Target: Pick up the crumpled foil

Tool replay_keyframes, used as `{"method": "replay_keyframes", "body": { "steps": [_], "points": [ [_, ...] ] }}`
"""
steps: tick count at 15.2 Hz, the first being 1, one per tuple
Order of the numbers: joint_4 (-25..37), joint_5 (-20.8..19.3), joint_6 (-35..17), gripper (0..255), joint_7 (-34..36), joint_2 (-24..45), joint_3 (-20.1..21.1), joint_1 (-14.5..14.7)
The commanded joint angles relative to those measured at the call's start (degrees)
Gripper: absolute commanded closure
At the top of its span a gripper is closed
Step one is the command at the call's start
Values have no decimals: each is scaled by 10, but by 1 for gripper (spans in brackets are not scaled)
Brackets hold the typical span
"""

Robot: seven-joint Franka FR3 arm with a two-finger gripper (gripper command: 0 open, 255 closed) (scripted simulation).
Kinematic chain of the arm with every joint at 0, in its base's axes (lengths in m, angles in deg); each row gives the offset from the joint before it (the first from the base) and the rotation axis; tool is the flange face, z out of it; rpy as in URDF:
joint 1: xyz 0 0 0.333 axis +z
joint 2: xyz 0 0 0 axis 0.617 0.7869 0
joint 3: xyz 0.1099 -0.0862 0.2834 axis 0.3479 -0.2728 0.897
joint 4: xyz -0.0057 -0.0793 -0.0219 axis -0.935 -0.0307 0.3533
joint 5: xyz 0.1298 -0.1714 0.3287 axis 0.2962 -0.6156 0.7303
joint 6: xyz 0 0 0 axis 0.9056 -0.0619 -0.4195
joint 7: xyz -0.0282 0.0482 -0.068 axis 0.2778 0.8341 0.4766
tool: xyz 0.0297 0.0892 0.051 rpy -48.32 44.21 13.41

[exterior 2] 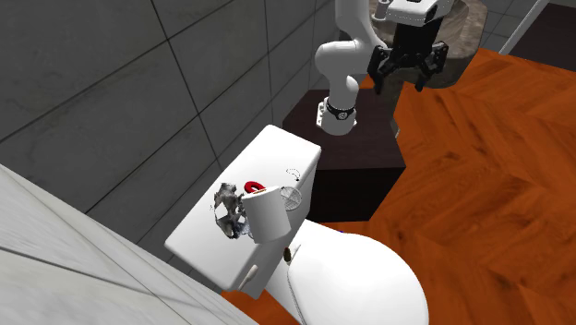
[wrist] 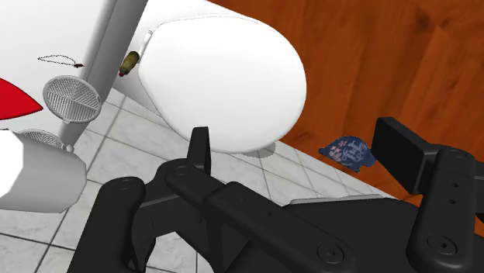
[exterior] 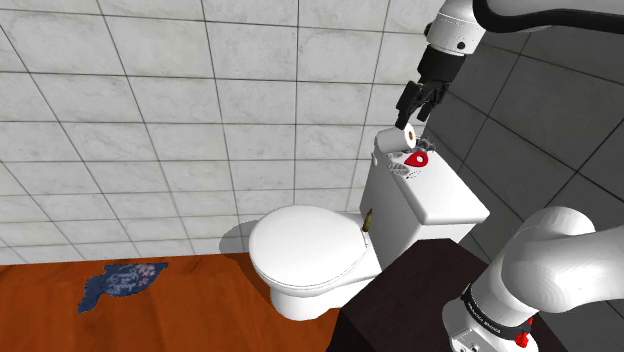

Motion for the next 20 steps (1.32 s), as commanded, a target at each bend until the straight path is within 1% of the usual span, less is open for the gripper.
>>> {"method": "replay_keyframes", "body": {
  "steps": [1,6,11,16,20],
  "points": [
    [0,0,0,0,0,0,0,0],
    [-16,-31,-44,0,-54,34,-52,-21],
    [-16,-56,-89,0,-107,83,-104,-39],
    [0,-71,-134,0,-160,147,-155,-54],
    [24,-74,-168,0,-205,207,-197,-62]
  ]
}}
